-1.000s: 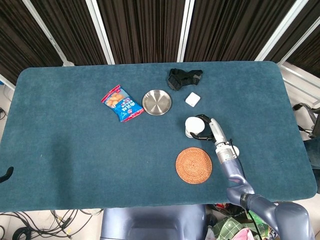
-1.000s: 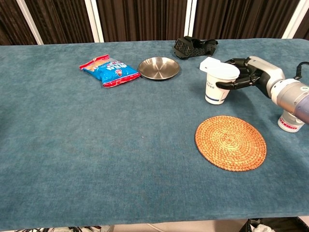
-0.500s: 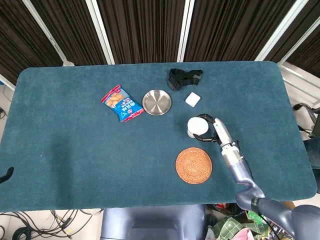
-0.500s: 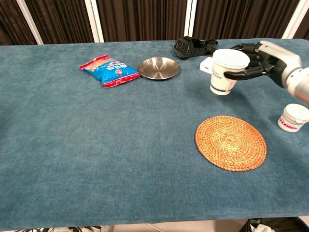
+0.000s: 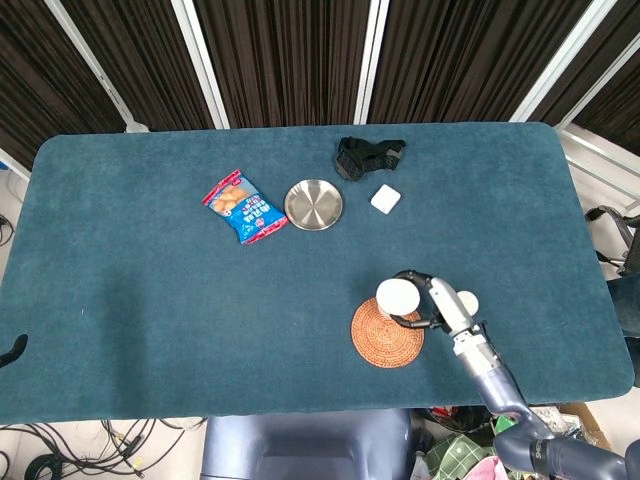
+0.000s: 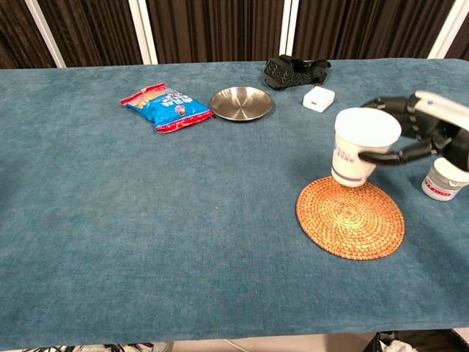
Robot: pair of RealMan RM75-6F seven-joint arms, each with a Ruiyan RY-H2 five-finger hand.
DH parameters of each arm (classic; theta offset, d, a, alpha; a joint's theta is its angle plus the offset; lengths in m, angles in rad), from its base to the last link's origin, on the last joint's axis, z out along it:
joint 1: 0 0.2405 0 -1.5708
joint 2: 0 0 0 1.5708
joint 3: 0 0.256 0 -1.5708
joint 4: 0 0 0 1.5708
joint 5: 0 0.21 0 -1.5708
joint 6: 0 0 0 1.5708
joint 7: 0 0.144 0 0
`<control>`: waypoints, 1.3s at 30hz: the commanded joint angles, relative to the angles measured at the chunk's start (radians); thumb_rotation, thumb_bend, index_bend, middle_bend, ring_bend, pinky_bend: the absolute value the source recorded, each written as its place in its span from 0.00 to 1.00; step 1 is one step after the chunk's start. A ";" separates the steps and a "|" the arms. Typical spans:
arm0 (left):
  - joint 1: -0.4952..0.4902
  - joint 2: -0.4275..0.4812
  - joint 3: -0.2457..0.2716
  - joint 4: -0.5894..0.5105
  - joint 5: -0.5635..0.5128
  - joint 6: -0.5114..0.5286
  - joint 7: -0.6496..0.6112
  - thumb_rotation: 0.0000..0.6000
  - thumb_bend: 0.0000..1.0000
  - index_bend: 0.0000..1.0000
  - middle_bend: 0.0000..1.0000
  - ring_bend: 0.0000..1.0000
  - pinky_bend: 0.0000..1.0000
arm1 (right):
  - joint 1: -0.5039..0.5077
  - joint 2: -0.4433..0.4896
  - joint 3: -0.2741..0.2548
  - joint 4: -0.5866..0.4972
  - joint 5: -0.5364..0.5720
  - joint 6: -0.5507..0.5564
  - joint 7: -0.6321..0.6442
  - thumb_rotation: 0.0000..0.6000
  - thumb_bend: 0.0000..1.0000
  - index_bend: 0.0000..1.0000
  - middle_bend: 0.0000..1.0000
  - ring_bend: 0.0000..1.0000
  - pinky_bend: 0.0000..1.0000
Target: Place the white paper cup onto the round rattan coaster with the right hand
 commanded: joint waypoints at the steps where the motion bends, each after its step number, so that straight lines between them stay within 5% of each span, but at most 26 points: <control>1: 0.000 0.000 0.000 0.000 0.000 -0.001 0.000 1.00 0.24 0.00 0.04 0.00 0.00 | -0.014 -0.015 -0.018 0.003 -0.016 0.018 -0.013 1.00 0.25 0.40 0.39 0.37 0.23; 19: 0.001 -0.003 -0.004 -0.002 -0.009 0.005 0.007 1.00 0.24 0.00 0.03 0.00 0.00 | -0.024 -0.052 -0.066 0.029 -0.050 0.015 -0.002 1.00 0.19 0.39 0.34 0.32 0.20; 26: 0.001 -0.004 -0.005 -0.002 -0.013 0.005 0.011 1.00 0.25 0.00 0.03 0.00 0.00 | -0.010 -0.027 -0.081 0.003 -0.066 -0.015 0.045 1.00 0.10 0.12 0.10 0.08 0.14; 39: 0.001 -0.005 -0.007 -0.004 -0.018 0.007 0.015 1.00 0.25 0.00 0.03 0.00 0.00 | -0.015 0.042 -0.098 -0.042 -0.119 0.043 0.007 1.00 0.08 0.04 0.00 0.02 0.13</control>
